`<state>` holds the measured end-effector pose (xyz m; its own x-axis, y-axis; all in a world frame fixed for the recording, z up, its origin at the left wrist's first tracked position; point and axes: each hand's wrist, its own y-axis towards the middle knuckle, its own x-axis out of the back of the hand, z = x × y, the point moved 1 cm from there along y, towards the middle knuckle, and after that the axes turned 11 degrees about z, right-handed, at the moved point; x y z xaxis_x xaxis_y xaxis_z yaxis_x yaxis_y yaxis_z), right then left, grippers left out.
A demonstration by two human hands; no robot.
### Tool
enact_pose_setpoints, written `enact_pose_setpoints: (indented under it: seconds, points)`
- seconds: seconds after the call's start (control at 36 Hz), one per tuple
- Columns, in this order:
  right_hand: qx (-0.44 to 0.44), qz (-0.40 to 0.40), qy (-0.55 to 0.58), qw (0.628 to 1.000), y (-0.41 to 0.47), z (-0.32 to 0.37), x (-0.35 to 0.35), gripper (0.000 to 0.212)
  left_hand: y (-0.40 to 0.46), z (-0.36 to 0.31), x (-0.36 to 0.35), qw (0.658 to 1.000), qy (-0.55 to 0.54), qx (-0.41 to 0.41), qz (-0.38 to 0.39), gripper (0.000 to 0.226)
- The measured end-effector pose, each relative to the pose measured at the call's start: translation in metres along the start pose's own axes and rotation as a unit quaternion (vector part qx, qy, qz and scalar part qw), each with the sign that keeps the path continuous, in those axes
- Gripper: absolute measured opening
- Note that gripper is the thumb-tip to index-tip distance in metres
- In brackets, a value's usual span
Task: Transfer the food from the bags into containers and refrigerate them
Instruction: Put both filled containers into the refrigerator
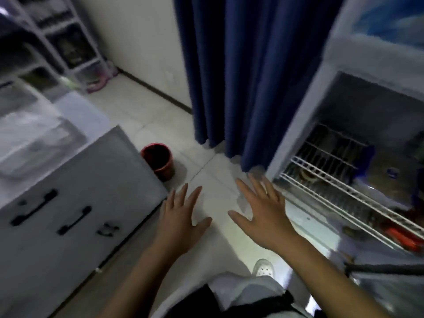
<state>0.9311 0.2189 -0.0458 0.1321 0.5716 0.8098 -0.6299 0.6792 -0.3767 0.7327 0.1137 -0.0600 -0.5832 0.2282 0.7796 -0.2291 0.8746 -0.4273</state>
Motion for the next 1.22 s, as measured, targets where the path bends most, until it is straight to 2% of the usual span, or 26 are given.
enact_pose_setpoints:
  seconds: [0.11,0.22,0.33,0.5,0.75,0.94,1.08,1.22]
  points:
    - [0.044,0.058,-0.031,0.997,0.024,0.07,-0.034,0.08,-0.049,0.07,0.01,0.993,-0.095,0.073,0.017,0.082]
    - [0.109,0.103,-0.053,0.987,0.045,0.134,-0.07,0.079,-0.095,0.137,0.003,0.981,-0.148,0.12,-0.031,0.08]
    - [0.159,0.149,-0.069,0.974,0.061,0.195,-0.092,0.077,-0.135,0.186,-0.003,0.951,-0.222,0.208,-0.061,0.08]
    - [0.222,0.207,-0.064,0.951,0.094,0.268,-0.115,0.069,-0.177,0.243,0.0,0.897,-0.319,0.285,-0.115,0.08]
    - [0.336,0.293,-0.071,0.892,0.175,0.404,-0.159,0.071,-0.195,0.326,0.057,0.833,-0.345,0.394,-0.178,0.082]
    - [0.389,0.342,-0.047,0.854,0.227,0.51,-0.171,0.071,-0.188,0.39,0.145,0.824,-0.286,0.442,-0.21,0.081]
    - [0.444,0.319,-0.147,0.824,0.255,0.569,-0.196,0.078,-0.189,0.432,0.193,0.812,-0.272,0.449,-0.256,0.081]
    - [0.479,0.269,-0.17,0.818,0.27,0.616,-0.217,0.076,-0.187,0.472,0.216,0.809,-0.296,0.429,-0.273,0.081]
